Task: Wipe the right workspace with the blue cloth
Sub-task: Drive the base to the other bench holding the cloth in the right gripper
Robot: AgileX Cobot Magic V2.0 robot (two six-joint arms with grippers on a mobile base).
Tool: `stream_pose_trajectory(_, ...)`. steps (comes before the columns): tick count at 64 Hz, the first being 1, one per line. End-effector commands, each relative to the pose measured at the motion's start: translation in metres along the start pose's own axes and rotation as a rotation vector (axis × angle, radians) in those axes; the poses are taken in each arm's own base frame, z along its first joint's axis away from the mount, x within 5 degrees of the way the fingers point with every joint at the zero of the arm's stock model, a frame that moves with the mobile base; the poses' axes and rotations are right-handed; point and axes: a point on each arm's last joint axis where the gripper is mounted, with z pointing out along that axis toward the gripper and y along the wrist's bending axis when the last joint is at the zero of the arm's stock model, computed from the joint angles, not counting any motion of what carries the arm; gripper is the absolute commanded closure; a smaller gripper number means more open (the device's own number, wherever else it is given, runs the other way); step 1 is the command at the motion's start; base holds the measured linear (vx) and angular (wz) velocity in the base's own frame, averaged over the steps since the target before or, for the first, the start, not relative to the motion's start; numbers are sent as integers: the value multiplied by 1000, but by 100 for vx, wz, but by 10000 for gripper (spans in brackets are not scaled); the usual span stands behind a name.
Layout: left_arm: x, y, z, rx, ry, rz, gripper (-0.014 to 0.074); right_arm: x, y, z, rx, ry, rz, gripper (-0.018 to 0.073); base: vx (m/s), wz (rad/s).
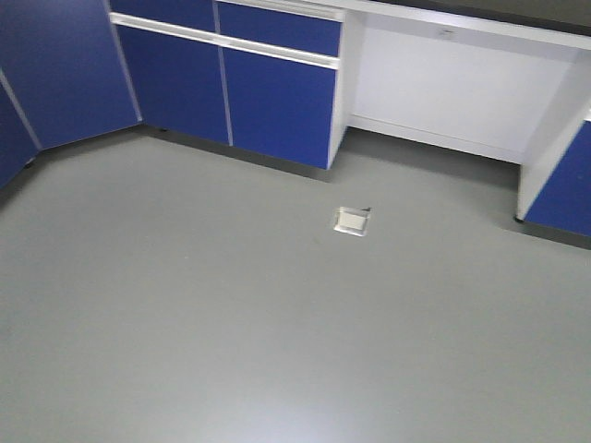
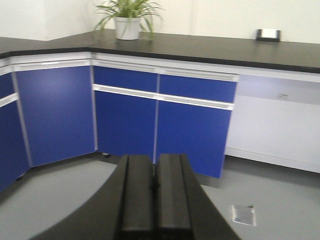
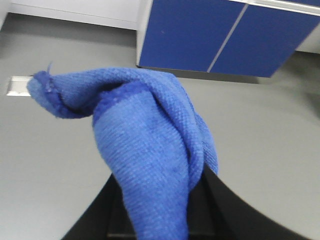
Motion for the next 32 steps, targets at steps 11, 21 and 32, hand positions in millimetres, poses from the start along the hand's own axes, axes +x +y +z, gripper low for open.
stream_pose_trajectory(11,2,-1,0,19,-67,-7,602,-12,-1,-4,-1,-68,-24,567,8,-46)
stream_pose_trajectory(21,2,-1,0,19,-67,-7,602,-12,-1,-4,-1,-68,-24,567,12,-45)
stream_pose_trajectory(32,2,-1,0,19,-67,-7,602,-12,-1,-4,1,-66,-24,567,16,-35)
